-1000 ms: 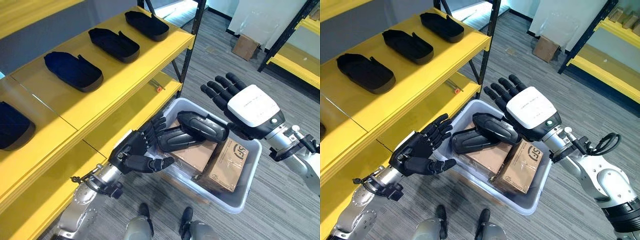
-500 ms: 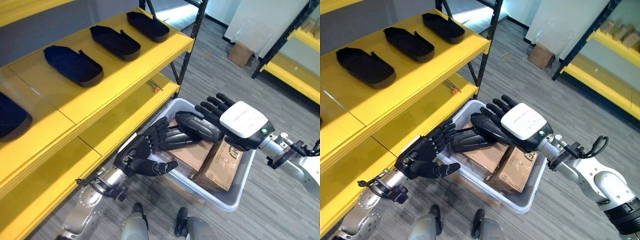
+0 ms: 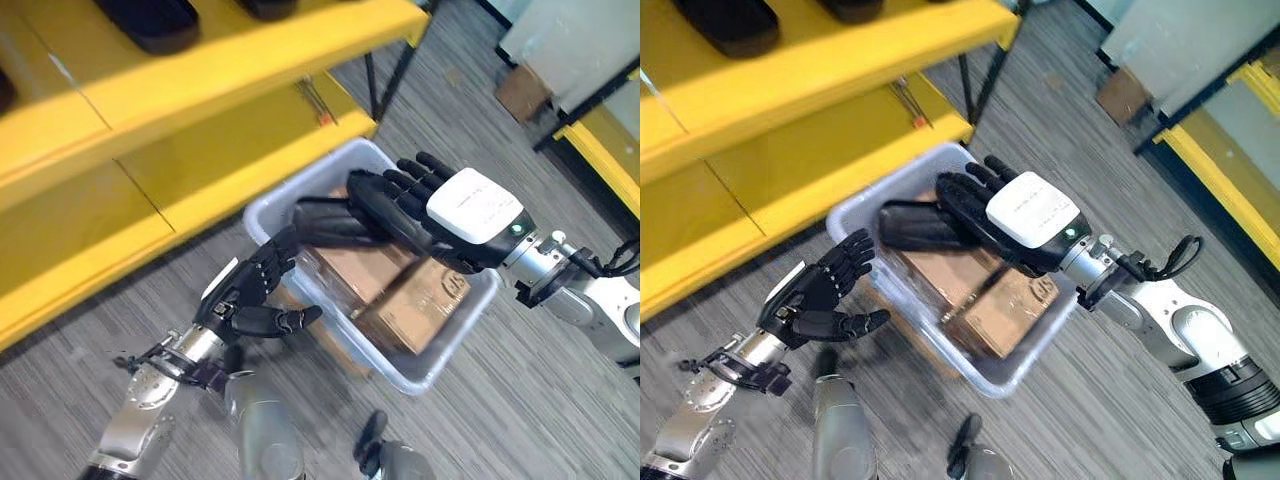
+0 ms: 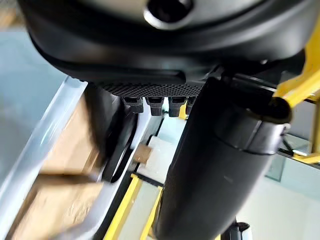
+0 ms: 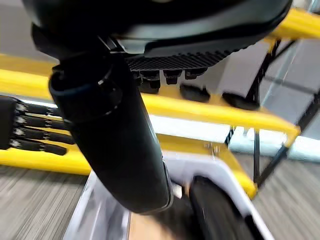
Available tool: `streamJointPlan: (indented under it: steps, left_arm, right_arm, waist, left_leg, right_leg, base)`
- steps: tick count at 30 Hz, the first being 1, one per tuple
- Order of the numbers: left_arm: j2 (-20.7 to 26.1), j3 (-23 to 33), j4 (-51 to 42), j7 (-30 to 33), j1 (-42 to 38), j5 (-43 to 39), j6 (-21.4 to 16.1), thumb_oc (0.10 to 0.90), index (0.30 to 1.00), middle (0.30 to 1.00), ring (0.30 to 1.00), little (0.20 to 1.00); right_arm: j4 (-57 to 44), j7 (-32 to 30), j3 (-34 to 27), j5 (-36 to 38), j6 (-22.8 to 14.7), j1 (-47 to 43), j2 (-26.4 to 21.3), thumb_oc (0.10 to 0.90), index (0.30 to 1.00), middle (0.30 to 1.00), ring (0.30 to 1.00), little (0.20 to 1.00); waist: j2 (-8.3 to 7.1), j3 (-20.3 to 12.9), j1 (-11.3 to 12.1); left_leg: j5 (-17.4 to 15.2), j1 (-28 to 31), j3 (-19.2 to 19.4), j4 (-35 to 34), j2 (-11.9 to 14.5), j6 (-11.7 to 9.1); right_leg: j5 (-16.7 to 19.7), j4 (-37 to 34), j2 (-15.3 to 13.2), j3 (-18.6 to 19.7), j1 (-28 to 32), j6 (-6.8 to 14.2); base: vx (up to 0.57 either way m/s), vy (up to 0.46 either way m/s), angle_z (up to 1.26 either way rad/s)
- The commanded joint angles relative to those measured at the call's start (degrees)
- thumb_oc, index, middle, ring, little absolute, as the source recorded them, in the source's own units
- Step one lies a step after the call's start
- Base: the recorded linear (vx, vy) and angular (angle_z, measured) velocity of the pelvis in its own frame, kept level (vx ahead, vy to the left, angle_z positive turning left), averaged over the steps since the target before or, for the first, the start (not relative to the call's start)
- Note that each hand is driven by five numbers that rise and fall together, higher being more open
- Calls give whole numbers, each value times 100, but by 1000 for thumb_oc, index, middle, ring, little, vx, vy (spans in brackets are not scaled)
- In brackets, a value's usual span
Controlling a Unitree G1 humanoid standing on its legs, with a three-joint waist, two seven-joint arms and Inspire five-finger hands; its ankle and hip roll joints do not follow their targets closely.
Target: Move parts from the plastic box to the shelf.
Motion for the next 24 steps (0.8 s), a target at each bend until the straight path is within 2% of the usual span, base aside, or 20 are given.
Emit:
streamJointPlan:
  steps: [1,2,4,6,9,10,14,19,24]
  left_arm:
    - [80,174,-923,83,-283,65,-965,900,1000,1000,1000,1000]
    - [73,178,-921,83,-281,65,-966,900,1000,1000,1000,1000]
    - [-1,94,-867,-50,-255,47,-1129,900,1000,1000,1000,1000]
    - [-17,54,-861,-78,-255,116,-1149,900,1000,1000,1000,1000]
    - [-14,-68,-795,-47,-288,82,-1262,900,1000,1000,1000,1000]
    - [-3,-72,-787,-43,-351,12,-1207,900,1000,1000,1000,1000]
    - [16,-83,-825,1,-436,-59,-1079,900,1000,1000,1000,1000]
    - [90,-65,-887,-66,-390,-11,-900,900,1000,1000,1000,1000]
    - [109,-41,-955,-203,-305,-19,-896,900,1000,1000,1000,1000]
  right_arm:
    - [-305,-27,-110,711,299,-1206,-201,900,1000,1000,1000,1000]
    - [-301,-27,-92,713,301,-1225,-203,900,1000,1000,1000,1000]
    - [-290,-70,23,687,363,-1347,-360,900,1000,1000,1000,1000]
    - [-273,-51,19,673,379,-1358,-378,900,1000,1000,1000,1000]
    - [-234,29,-83,574,209,-1238,-469,900,1000,1000,1000,1000]
    - [-277,84,-184,528,157,-1063,-508,900,1000,1000,1000,1000]
    - [-277,47,-329,377,182,-823,-504,900,1000,1000,1000,1000]
    - [54,-396,-179,211,401,-1060,-400,900,1000,1000,1000,1000]
    - [680,-543,151,-1,600,-1690,-212,900,1000,1000,1000,1000]
  waist:
    - [-214,-90,100]
    - [-212,-90,98]
    - [-121,-75,-27]
    - [-83,-70,-70]
    - [61,-59,-232]
    - [133,-70,-306]
    - [209,-98,-362]
    - [239,-9,-236]
    - [332,96,-92]
  left_leg:
    - [-150,495,540,-85,93,-218]
    - [-140,508,550,-103,93,-220]
    - [92,640,624,-489,103,-232]
    - [125,672,618,-552,90,-231]
    - [166,760,587,-640,56,-206]
    - [160,775,540,-638,19,-173]
    - [185,775,492,-652,2,-156]
    - [167,720,355,-540,-18,-148]
    - [201,592,225,-525,-90,-131]
  right_leg:
    - [-253,292,-444,-212,342,16]
    - [-255,295,-444,-206,339,14]
    - [-349,421,-366,-113,154,-109]
    - [-360,466,-363,-65,93,-134]
    - [-435,668,-390,161,-75,-193]
    - [-491,817,-424,284,-154,-201]
    - [-554,1005,-420,351,-250,-238]
    - [-880,1632,-381,297,-453,-355]
    - [-1005,1917,-350,228,-660,-465]
  base:
    - [-48,-80,-30]
    - [-83,-55,-23]
    - [-53,13,-17]
    - [-15,30,-8]
    - [39,44,2]
    - [76,31,7]
    - [68,-21,8]
    - [101,-111,9]
    - [49,-39,9]
